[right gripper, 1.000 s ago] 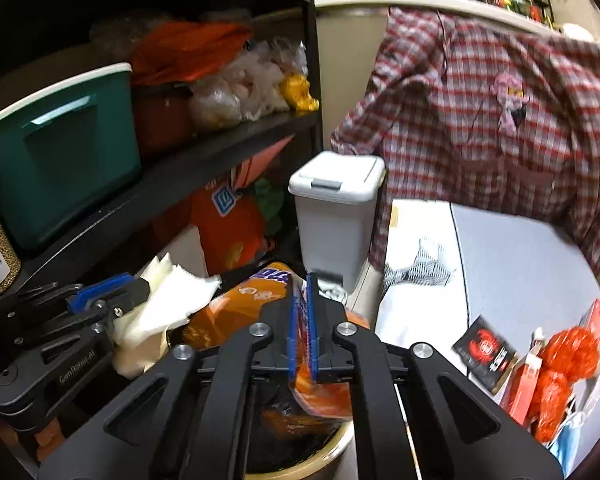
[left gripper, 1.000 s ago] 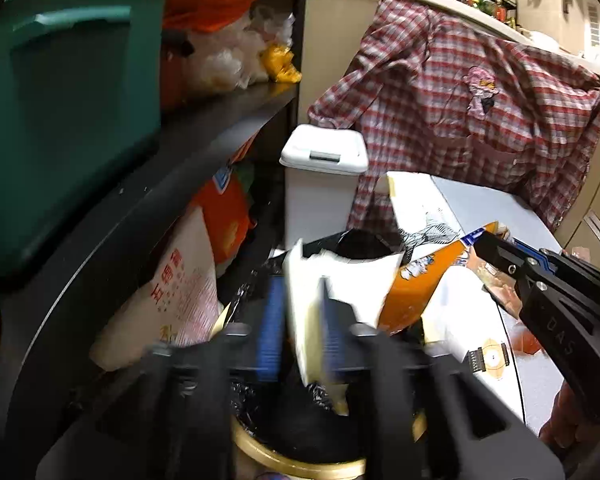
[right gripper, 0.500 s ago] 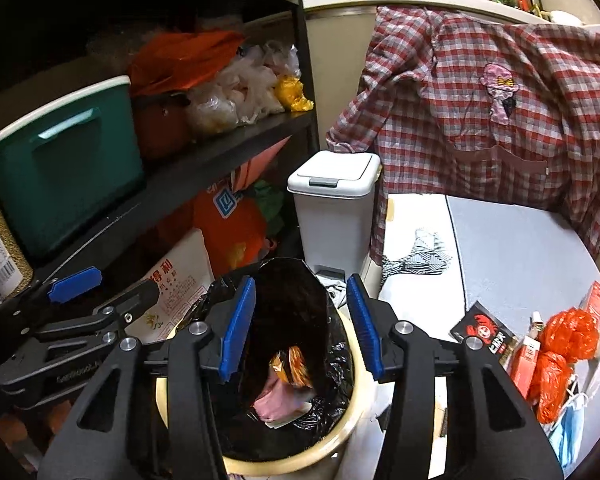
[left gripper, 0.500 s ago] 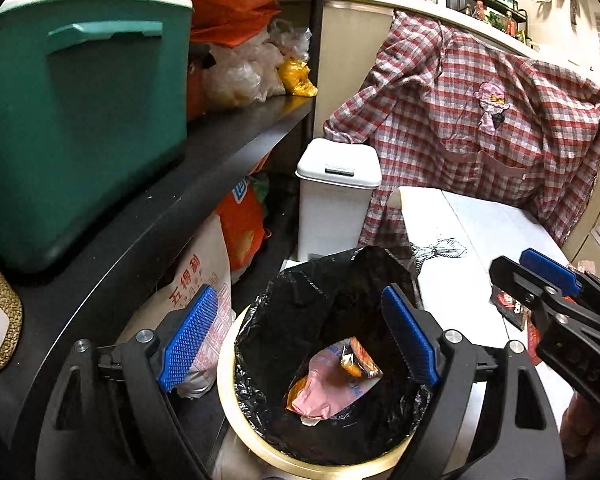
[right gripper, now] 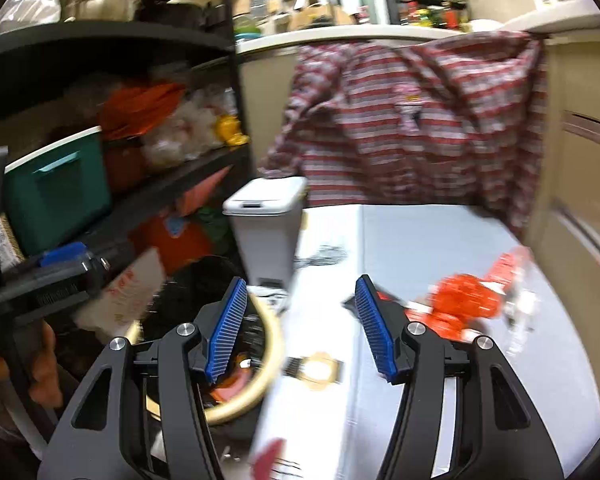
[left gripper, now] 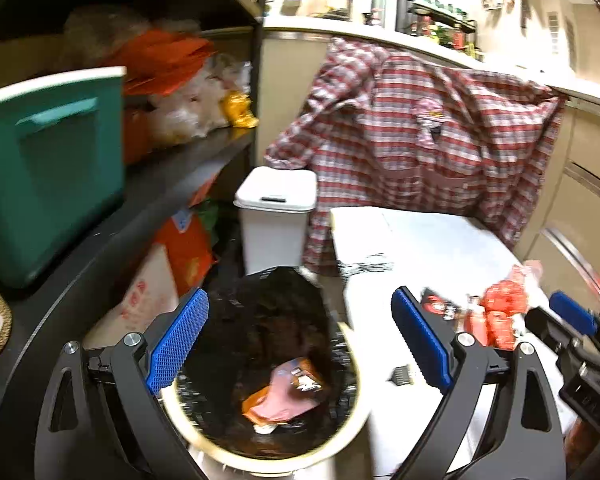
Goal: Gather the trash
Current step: 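Grasp the clear plastic wrap with the right gripper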
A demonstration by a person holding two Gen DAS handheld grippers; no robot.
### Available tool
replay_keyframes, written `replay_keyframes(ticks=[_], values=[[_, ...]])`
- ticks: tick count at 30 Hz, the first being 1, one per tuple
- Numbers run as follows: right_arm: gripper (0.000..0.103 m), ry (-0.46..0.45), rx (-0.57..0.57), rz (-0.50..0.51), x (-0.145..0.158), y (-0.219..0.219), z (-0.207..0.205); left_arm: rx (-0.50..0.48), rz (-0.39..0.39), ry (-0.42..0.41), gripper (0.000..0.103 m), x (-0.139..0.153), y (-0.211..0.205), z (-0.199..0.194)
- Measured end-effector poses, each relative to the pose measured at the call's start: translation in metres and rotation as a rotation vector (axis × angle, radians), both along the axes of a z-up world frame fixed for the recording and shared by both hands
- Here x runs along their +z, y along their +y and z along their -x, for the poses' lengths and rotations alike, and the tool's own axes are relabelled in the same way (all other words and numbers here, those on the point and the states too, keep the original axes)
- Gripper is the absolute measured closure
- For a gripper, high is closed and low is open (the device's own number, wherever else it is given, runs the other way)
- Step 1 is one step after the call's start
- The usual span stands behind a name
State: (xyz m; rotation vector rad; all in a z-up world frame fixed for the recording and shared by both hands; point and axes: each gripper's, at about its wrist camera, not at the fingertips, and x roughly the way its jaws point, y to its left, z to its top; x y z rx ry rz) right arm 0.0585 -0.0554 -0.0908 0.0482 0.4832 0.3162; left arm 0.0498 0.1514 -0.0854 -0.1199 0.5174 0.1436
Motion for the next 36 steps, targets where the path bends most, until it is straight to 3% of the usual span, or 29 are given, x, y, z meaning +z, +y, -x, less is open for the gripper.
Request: replay_keyframes(ticks=[7, 13, 16, 21, 25, 29, 36], values=[[0.046, 0.011, -0.149, 0.048, -0.023, -0.066, 0.016, -0.111, 0.003, -0.024, 0.013, 0.008, -0.059, -0.005], [0.046, 0.054, -0.272, 0.026, -0.043, -0.113, 0.017, -0.221, -0.009, -0.012, 0.013, 0.0, -0.108, -0.011], [0.046, 0.078, -0.331, 0.088, -0.067, -0.131, 0.018, -0.256, -0.012, -0.005, 0.013, -0.003, -0.123, -0.015], [0.046, 0.249, -0.456, 0.115, -0.111, -0.163, 0.008, -0.298, 0.017, 0.009, 0.013, -0.01, -0.133, -0.021], [0.046, 0.299, -0.502, 0.064, -0.121, -0.178, 0.014, -0.317, 0.053, -0.005, 0.013, -0.008, -0.134, -0.022], [0.046, 0.326, -0.516, 0.114, -0.131, -0.175, 0.019, -0.329, 0.085, -0.001, 0.013, -0.009, -0.135, -0.025], [0.044, 0.411, -0.5, 0.061, -0.15, -0.187, 0.021, -0.319, 0.092, -0.013, 0.013, -0.008, -0.133, -0.022]])
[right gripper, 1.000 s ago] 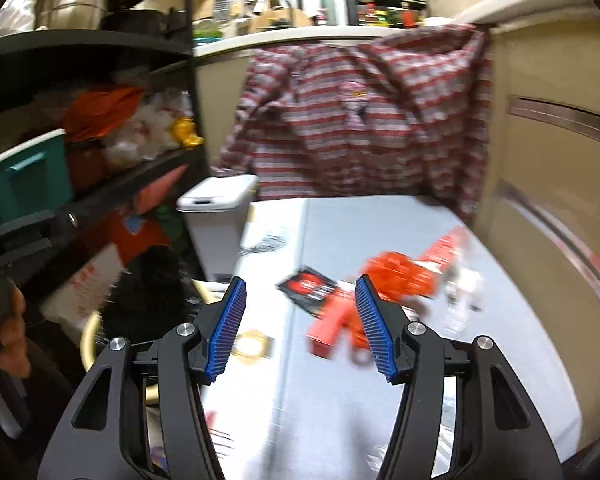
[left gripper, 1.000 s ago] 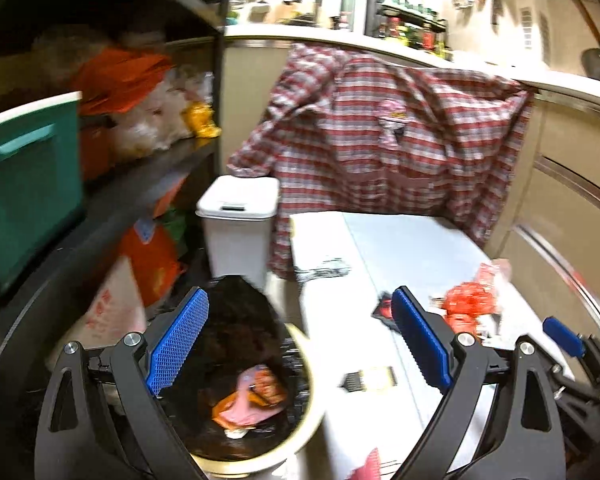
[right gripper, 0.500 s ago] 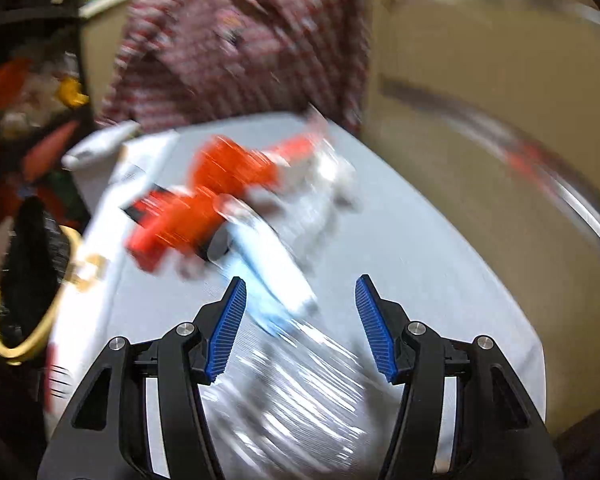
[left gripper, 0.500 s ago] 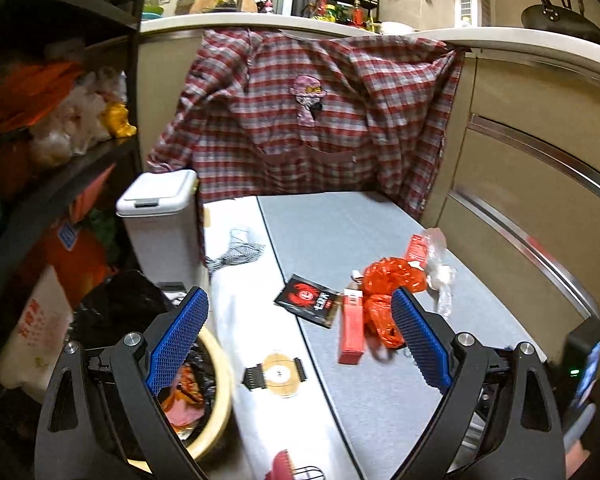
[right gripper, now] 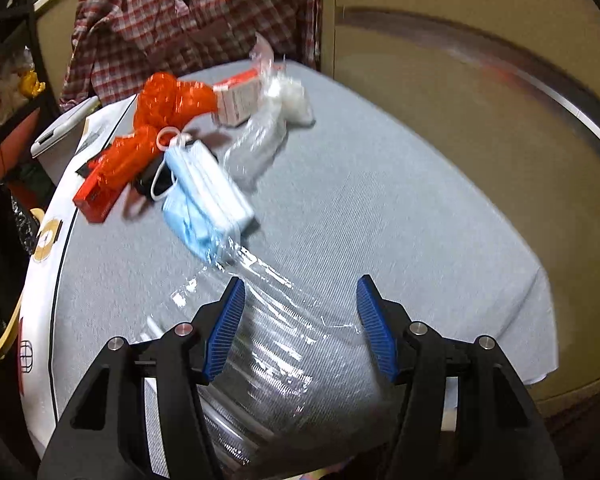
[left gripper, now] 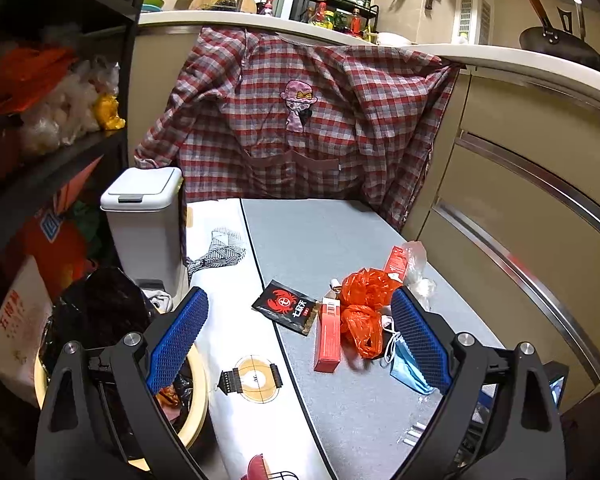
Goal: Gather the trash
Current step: 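Grasp the clear plastic wrap with the right gripper, then grasp the orange plastic bags with the left gripper while the right holds the wrap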
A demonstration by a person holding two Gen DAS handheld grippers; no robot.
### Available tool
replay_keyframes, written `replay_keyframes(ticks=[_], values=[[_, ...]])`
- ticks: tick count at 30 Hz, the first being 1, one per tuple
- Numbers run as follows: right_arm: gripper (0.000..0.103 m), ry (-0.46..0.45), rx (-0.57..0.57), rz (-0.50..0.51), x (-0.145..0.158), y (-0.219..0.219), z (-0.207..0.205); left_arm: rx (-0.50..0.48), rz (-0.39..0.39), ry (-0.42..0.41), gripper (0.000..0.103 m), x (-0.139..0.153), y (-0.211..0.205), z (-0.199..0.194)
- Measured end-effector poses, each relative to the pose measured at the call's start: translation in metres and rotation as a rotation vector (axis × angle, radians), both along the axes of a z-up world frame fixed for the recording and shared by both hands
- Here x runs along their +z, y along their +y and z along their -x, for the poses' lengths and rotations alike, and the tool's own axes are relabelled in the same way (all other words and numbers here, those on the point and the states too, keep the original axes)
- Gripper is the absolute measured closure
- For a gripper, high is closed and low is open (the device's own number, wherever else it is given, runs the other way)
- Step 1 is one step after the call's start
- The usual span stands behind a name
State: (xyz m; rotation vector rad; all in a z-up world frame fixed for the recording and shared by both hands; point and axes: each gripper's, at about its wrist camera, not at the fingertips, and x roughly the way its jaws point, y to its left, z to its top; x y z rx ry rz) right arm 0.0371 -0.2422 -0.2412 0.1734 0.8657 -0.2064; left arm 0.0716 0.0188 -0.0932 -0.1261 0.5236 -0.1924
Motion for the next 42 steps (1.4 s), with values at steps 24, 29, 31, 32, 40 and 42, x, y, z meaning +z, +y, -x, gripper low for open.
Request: replay_keyframes(ticks=[24, 29, 31, 32, 40, 42], values=[[0.102, -0.267, 0.133, -0.05, 0.086, 0.025, 0.0, 0.049, -0.047, 0.019, 0.013, -0.01, 0.0, -0.006], [0.102, -0.306, 0.158, -0.048, 0.112, 0.026, -0.009, 0.045, -0.033, 0.038, 0.013, -0.013, -0.003, -0.014], [0.102, -0.323, 0.172, -0.042, 0.125, 0.024, -0.015, 0.036, -0.013, 0.046, 0.013, -0.014, -0.006, -0.019], [0.102, -0.33, 0.176, -0.034, 0.13, 0.023, -0.018, 0.035, -0.008, 0.047, 0.013, -0.013, -0.008, -0.021], [0.102, -0.418, 0.167, -0.016, 0.163, 0.005, -0.045, -0.042, -0.051, 0.005, 0.013, -0.015, -0.065, -0.065], [0.102, -0.435, 0.139, -0.023, 0.162, -0.001, -0.052, -0.076, -0.07, 0.01, 0.013, -0.026, -0.082, -0.079]])
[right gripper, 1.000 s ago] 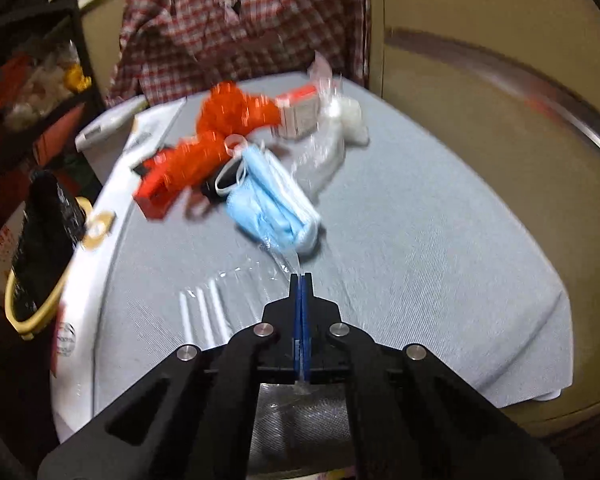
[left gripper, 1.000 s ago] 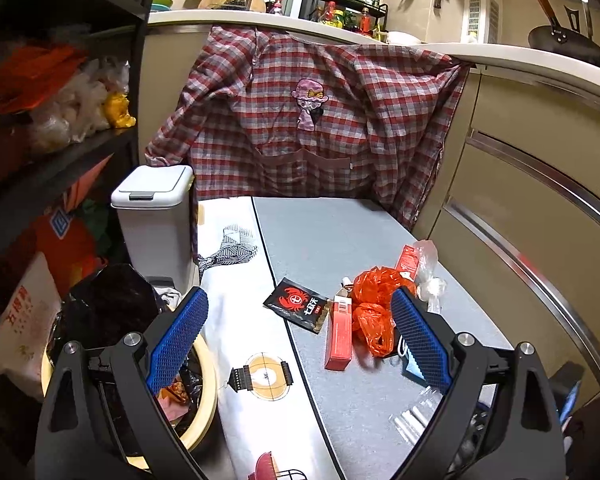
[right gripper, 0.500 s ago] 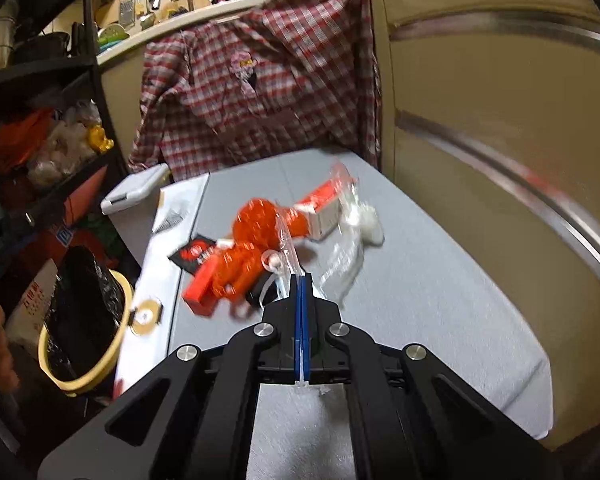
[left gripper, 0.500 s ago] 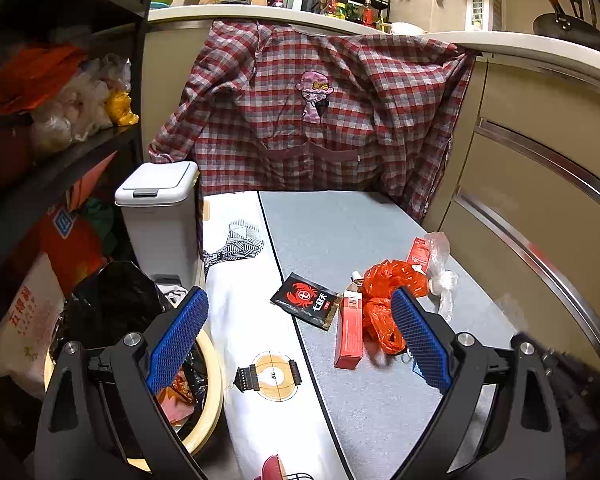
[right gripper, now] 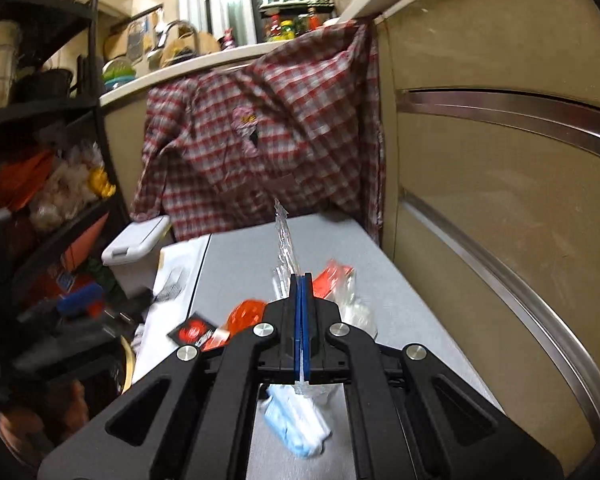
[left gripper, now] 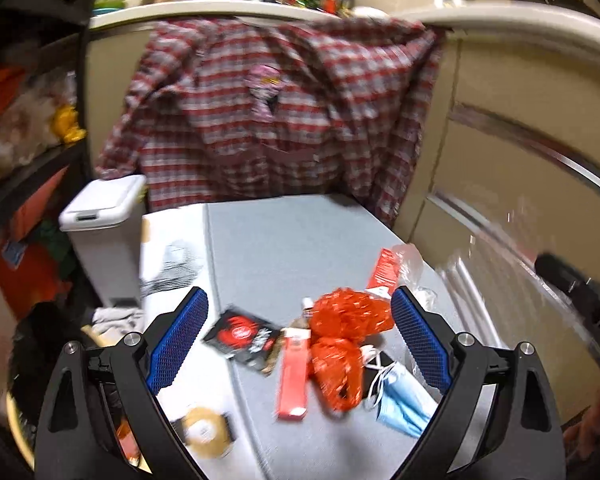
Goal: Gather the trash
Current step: 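Grasp the orange plastic bags with the left gripper while the right holds the wrap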
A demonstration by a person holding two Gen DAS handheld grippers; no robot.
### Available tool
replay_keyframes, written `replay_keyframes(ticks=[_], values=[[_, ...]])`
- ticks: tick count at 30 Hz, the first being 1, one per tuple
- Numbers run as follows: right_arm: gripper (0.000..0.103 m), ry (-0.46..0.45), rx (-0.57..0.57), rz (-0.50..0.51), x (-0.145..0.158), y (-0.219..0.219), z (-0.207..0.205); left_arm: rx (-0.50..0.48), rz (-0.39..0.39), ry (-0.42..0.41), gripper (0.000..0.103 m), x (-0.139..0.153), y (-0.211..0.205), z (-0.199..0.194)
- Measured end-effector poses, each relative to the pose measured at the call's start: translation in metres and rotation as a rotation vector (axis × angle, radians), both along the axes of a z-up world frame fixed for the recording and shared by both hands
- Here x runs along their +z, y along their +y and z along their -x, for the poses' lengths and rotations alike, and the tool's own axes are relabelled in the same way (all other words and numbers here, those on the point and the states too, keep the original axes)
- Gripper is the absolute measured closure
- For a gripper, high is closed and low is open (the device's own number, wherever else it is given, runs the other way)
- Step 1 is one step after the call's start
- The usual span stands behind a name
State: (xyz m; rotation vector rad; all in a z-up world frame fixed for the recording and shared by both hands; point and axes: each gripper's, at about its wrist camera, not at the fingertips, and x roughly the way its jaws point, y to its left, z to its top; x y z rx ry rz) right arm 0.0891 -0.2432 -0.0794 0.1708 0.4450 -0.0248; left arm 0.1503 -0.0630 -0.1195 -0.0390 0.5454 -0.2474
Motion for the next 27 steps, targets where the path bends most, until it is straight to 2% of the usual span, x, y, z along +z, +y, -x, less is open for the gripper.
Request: replay_keyframes(ticks=[4, 9, 15, 17, 21, 27], values=[[0.102, 0.052, -0.023, -0.019, -0.016, -0.007, -0.019, -0.052, 0.013, 0.049, 0.014, -0.028, -0.022, -0.029], [0.102, 0.108, -0.051, -0.032, -0.034, -0.017, -0.038, -0.107, 0.022, 0.128, 0.036, -0.057, -0.042, -0.065], [0.102, 0.14, -0.074, -0.03, -0.044, -0.025, -0.043, -0.152, 0.009, 0.176, 0.038, -0.077, -0.059, -0.087], [0.102, 0.151, -0.073, -0.028, -0.047, -0.026, -0.045, -0.153, 0.004, 0.201, 0.051, -0.082, -0.06, -0.091], [0.102, 0.153, -0.074, -0.025, -0.048, -0.026, -0.046, -0.156, 0.019, 0.167, 0.064, -0.074, -0.053, -0.081], [0.102, 0.124, -0.084, -0.043, -0.041, -0.025, -0.04, -0.116, 0.022, 0.1, 0.067, -0.04, -0.036, -0.059]])
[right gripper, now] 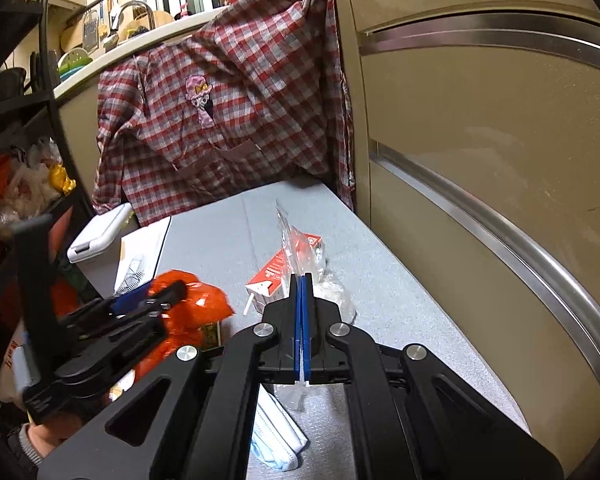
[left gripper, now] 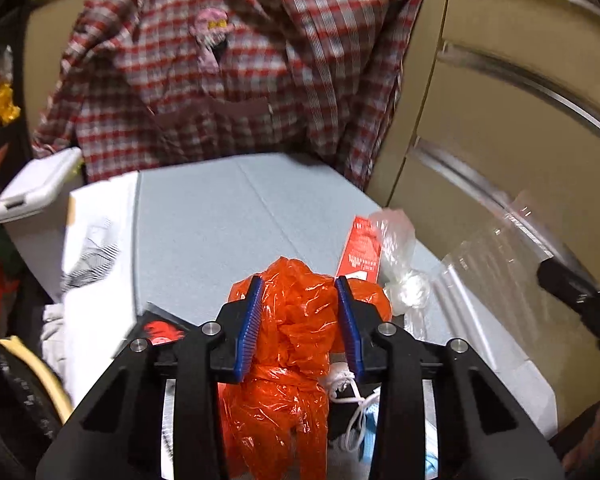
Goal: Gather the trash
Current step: 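Grasp the orange plastic bags with the left gripper while the right holds the wrap, then drop the orange bags and clear wrap into the bin, opening both grippers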
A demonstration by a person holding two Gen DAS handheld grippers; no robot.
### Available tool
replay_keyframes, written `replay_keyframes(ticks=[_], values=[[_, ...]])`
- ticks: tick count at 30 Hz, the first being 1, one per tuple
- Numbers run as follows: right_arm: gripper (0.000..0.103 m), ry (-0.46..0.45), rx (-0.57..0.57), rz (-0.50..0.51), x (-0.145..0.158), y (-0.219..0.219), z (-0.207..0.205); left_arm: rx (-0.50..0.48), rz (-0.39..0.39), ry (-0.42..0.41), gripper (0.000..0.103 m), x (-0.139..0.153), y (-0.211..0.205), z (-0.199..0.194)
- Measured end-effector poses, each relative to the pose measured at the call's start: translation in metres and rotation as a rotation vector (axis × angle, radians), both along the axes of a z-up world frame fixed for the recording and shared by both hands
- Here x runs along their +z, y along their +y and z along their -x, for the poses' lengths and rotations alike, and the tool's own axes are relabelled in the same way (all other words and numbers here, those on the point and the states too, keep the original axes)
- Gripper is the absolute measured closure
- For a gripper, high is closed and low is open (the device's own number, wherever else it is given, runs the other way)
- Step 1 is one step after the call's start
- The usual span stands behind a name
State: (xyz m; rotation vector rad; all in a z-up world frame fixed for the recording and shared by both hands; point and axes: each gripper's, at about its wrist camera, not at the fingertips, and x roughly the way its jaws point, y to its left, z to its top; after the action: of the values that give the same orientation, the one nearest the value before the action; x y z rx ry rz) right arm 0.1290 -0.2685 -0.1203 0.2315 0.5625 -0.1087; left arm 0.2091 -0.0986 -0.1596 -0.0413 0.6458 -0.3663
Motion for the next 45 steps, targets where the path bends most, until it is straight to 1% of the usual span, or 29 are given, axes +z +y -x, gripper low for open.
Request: replay_keyframes(ticks=[2, 4, 8, 10, 16, 18, 22, 27, 31, 37, 42, 45], values=[[0.102, -0.01, 0.002, -0.01, 0.003, 0.002, 0.004, 0.011, -0.004, -0.019, 0.067, 0.012, 0.006, 0.008], [0.102, -0.024, 0.01, -0.019, 0.007, 0.005, 0.008, 0.029, -0.027, -0.049, 0.067, 0.025, 0.011, 0.022], [0.102, -0.044, 0.04, -0.029, 0.015, 0.015, 0.014, 0.067, -0.061, -0.071, 0.067, 0.042, 0.023, 0.04], [0.102, -0.056, 0.073, -0.027, 0.02, 0.027, 0.017, 0.095, -0.076, -0.081, 0.067, 0.05, 0.033, 0.051], [0.102, -0.1, 0.205, -0.011, 0.039, 0.076, 0.028, 0.182, -0.106, -0.089, 0.067, 0.069, 0.073, 0.079], [0.102, -0.112, 0.252, -0.025, 0.045, 0.093, 0.031, 0.216, -0.122, -0.093, 0.067, 0.077, 0.089, 0.087], [0.102, -0.108, 0.336, -0.047, 0.051, 0.129, 0.036, 0.277, -0.13, -0.095, 0.067, 0.09, 0.125, 0.102], [0.102, -0.098, 0.417, -0.049, 0.054, 0.174, 0.04, 0.35, -0.116, -0.105, 0.067, 0.104, 0.176, 0.123], [0.102, -0.094, 0.474, -0.047, 0.058, 0.207, 0.042, 0.405, -0.08, -0.107, 0.067, 0.105, 0.217, 0.137], [0.102, -0.08, 0.555, -0.042, 0.058, 0.253, 0.036, 0.477, -0.049, -0.091, 0.067, 0.098, 0.262, 0.144], [0.102, -0.061, 0.617, -0.023, 0.051, 0.292, 0.027, 0.522, -0.028, -0.076, 0.067, 0.086, 0.289, 0.142], [0.102, -0.041, 0.642, -0.019, 0.045, 0.31, 0.021, 0.531, -0.017, -0.06, 0.067, 0.077, 0.3, 0.138]])
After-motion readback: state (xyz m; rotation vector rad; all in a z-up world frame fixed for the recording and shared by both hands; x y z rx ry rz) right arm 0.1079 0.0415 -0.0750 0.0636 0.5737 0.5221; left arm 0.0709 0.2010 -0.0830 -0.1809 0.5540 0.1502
